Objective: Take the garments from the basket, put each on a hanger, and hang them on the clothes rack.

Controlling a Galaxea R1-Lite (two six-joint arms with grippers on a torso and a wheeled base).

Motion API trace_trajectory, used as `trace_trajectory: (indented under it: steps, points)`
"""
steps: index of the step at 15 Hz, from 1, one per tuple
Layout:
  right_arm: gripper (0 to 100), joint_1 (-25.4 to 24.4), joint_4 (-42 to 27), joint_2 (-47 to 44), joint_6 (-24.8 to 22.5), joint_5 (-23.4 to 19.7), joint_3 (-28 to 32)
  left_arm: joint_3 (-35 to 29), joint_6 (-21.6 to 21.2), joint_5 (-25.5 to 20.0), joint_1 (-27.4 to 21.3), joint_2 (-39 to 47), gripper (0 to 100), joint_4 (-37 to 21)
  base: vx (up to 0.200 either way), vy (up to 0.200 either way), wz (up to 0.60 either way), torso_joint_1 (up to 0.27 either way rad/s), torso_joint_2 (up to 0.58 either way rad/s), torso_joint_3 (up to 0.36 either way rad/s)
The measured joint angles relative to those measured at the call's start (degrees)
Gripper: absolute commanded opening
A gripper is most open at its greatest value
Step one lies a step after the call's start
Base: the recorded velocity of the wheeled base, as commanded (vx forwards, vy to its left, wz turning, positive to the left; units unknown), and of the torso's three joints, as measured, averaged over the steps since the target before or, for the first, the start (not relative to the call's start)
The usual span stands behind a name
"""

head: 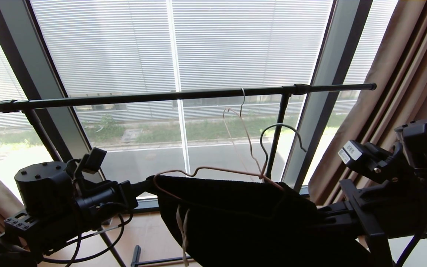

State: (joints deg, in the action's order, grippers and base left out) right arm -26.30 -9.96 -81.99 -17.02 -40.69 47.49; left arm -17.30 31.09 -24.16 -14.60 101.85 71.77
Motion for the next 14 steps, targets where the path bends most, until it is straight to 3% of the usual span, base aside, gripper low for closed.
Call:
trace_trajectory:
  steps: [10,12,14]
  points:
    - [0,0.7,0.1,-1.7,-0.8,3.4,-2.5,-2.4,-3.5,-0.2,0.8,-0.2,0,-0.8,0.000,0.000,0.00,0.000,0.00,0.000]
    - [0,0.7,0.0,-2.1,-0.8,3.7,-2.9,-4.2,-5.1,-0.2,0.8,-0.3,0,-4.8,0.000,0.000,0.00,0.000,0.00,0.000]
    - [0,0.7,0.0,-2.2,-0.9,5.1,-3.4,-6.9,-7.2,-0.2,0.8,-1.4,0,-13.6,0.000,0.000,0.00,0.000,0.00,0.000]
